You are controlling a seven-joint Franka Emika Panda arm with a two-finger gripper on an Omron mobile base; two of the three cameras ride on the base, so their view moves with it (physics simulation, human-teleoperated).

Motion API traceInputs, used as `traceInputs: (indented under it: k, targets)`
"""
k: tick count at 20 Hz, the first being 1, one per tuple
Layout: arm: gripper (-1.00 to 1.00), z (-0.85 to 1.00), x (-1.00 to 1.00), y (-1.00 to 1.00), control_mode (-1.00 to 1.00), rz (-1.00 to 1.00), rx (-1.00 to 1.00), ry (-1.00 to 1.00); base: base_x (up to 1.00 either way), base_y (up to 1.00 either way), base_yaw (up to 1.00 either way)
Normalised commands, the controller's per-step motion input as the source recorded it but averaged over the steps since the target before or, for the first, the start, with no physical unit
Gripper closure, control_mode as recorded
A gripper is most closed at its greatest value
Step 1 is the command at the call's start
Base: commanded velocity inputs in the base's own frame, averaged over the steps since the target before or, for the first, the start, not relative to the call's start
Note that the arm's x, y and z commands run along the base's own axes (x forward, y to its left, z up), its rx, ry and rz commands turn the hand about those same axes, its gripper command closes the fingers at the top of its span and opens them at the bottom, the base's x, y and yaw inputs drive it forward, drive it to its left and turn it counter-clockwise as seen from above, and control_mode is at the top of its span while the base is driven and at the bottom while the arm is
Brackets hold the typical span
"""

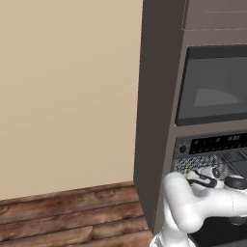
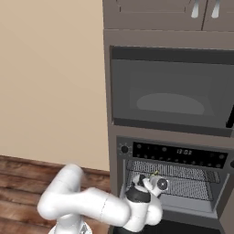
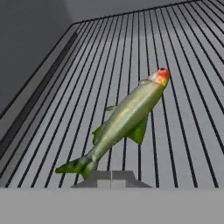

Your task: Take the fish from the oven and place it on the plate on the counter.

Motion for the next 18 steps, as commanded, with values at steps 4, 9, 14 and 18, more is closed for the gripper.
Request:
traceInputs:
  k: [4,9,14,18]
  targets:
    - [1.0,-1.0,0.11,-0.13,-1.0,-0.03,0.06,0.15,0.0,0.0,0.0]
    - [1.0,-1.0,-0.95,-0.09,-1.0,0.0,-0.16,-0.03,0.0,0.0,0.0]
    - [1.0,-1.0,-1.0,-0.24,-1.0,0.0,-0.08,0.05,0.0,0.0,0.0]
    - [1.0,-1.0,-1.0,-0.38,-1.0,0.03,-0.21,0.25,0.0,0.0,0.0]
